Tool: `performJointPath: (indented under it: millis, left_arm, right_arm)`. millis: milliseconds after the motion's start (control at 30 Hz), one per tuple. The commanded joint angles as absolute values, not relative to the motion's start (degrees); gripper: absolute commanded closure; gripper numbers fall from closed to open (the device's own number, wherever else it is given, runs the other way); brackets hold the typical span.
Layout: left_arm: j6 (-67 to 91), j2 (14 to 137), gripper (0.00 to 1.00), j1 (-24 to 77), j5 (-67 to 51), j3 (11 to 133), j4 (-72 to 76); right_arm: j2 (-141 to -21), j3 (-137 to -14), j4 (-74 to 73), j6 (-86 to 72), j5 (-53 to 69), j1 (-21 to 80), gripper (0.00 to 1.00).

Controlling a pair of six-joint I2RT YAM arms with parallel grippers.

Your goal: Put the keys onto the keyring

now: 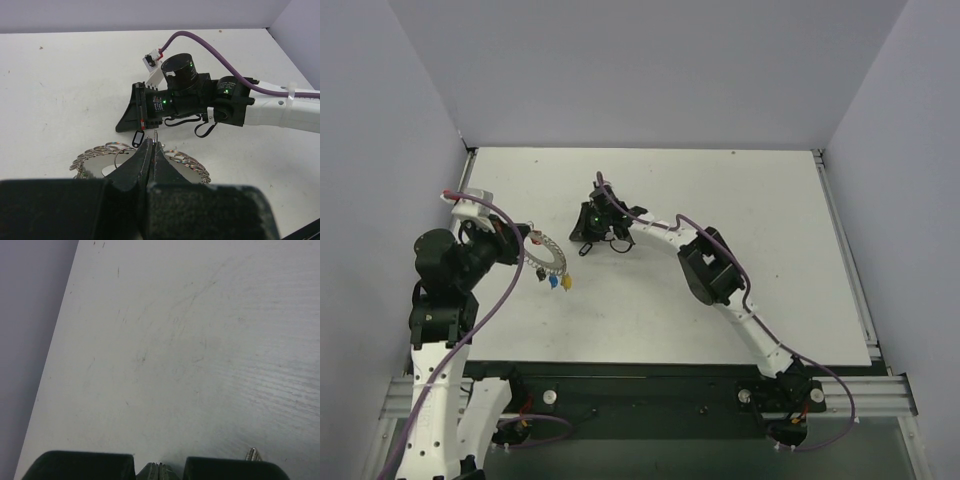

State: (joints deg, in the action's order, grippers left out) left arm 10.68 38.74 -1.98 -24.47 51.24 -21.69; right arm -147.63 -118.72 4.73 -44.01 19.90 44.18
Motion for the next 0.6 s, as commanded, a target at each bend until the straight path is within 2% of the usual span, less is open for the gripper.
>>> performJointPath:
  millis: [0,333,567]
  left_arm:
    - [10.2,37.8,1.0,-2.3,-23.8,52.6,-18.5]
    - [10.8,37.4,1.0,-2.3,-24.5,52.4,-18.5]
    - [12.0,35.3,1.0,-2.4,-24.8,51.4,-19.2]
  right_arm:
    - [-143.8,-112.2,5.8,-47.2,17.5,42.6,1.0]
    - [-135.3,-92.9,11.9,-48.7,19.2,40.9,1.0]
    - [-127.5,-82.9,10.8,-45.2,17.4,41.7,1.0]
